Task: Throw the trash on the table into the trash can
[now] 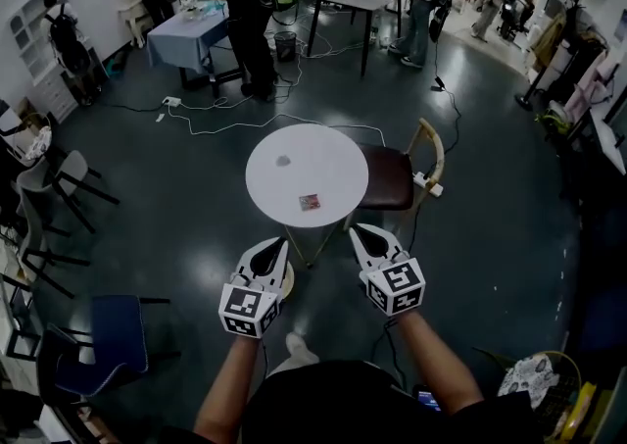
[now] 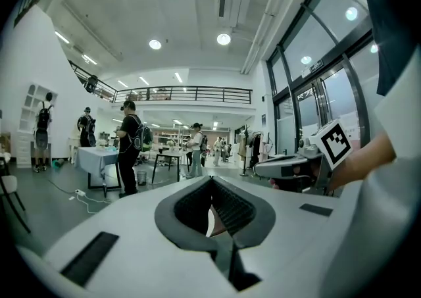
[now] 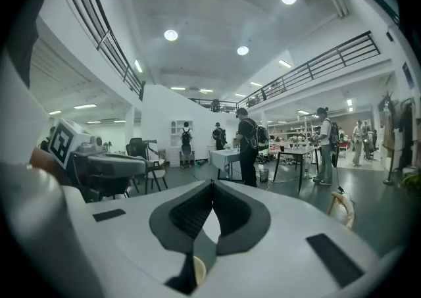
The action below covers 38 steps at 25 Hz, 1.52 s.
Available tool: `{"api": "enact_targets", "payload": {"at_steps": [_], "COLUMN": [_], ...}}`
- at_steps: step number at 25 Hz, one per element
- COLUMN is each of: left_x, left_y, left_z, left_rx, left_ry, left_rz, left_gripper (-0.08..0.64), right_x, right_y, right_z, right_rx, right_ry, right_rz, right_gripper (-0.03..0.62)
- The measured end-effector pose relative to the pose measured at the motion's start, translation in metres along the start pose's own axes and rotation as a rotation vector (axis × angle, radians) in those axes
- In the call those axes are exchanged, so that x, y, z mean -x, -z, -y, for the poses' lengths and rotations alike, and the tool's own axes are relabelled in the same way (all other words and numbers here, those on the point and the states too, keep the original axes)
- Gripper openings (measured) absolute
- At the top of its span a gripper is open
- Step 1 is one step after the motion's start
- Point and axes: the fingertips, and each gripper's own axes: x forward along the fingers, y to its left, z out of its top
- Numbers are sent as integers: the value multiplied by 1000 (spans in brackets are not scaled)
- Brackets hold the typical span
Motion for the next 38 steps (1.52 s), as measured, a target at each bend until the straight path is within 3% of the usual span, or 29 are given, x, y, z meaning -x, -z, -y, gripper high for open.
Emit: {"api": "enact_targets", "payload": {"at_steps": [13,22,29,38], "left_x": [-10,-33,-90,-172], "left_y": [28,66,90,122], "left_z": [-70,-67,-63,-62], "left_rx": [52,91,80,136], "left_ry": [68,143,153,166], "left_rz": [-39,-73,-124,-137], "left_gripper": [15,15,15,15], "right_x": [-61,-73,-95,-124], "right_y": [11,55,96,138], "right_z": [-2,14,52,111], "right_rx": [0,-42,-84,-146], "right_ry": [91,108,87,62], "right_rz": [-49,-108,-152,-197], "right_gripper": [18,18,18,18]}}
